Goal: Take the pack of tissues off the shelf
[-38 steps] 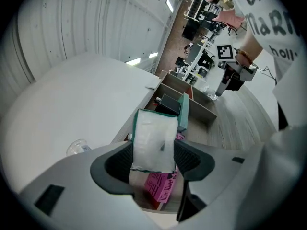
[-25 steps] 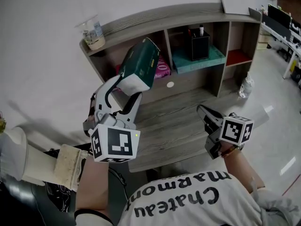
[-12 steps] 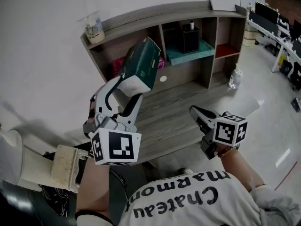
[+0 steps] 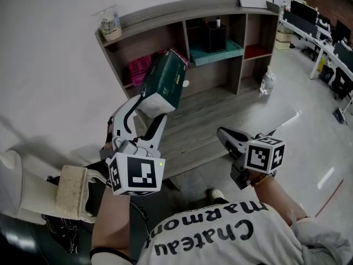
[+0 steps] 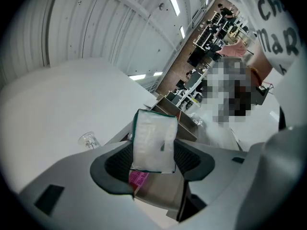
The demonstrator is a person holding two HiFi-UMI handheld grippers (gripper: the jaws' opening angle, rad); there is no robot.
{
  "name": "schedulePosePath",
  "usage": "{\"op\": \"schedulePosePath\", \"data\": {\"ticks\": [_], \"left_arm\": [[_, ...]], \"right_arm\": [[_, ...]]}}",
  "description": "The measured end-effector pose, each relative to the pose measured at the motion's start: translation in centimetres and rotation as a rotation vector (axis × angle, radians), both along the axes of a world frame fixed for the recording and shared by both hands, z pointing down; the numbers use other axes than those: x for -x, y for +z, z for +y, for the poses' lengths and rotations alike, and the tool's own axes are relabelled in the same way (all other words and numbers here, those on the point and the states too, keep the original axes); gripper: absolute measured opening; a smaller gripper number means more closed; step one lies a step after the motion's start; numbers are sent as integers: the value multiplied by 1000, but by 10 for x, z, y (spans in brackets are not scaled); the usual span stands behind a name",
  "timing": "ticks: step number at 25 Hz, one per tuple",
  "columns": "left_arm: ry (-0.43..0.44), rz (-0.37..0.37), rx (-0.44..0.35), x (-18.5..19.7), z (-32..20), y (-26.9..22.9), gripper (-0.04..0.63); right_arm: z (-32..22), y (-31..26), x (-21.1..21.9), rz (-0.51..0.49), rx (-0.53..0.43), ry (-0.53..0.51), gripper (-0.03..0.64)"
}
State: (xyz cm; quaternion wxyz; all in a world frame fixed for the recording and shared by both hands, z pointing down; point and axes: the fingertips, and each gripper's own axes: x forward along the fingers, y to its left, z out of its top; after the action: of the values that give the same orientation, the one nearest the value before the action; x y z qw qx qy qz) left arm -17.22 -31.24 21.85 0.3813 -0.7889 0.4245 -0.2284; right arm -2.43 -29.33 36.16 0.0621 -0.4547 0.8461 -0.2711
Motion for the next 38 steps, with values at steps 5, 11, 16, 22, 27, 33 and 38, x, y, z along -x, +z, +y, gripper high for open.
{"op": "schedulePosePath", "data": {"ticks": [5,11,16,22,27,33,38], "left_arm": [[13,18,12,6,16,7,273],[20,59,57,13,27,25,273],[27,82,70,18,37,34,272],[21,67,89,22,41,47,272],[19,54,109,19,42,60,272],[7,73,142,14,45,74,272],[-15,50,179,11,43,88,270]], "right_arm": [[18,5,7,5,11,13,8],[27,6,19,8,9,16,8],[30,8,30,11,6,11,8],[32,10,44,19,8,-5,8],[33,11,48,31,6,4,8],[27,5,47,43,-20,10,8],[24,1,46,52,-24,-9,8]]}}
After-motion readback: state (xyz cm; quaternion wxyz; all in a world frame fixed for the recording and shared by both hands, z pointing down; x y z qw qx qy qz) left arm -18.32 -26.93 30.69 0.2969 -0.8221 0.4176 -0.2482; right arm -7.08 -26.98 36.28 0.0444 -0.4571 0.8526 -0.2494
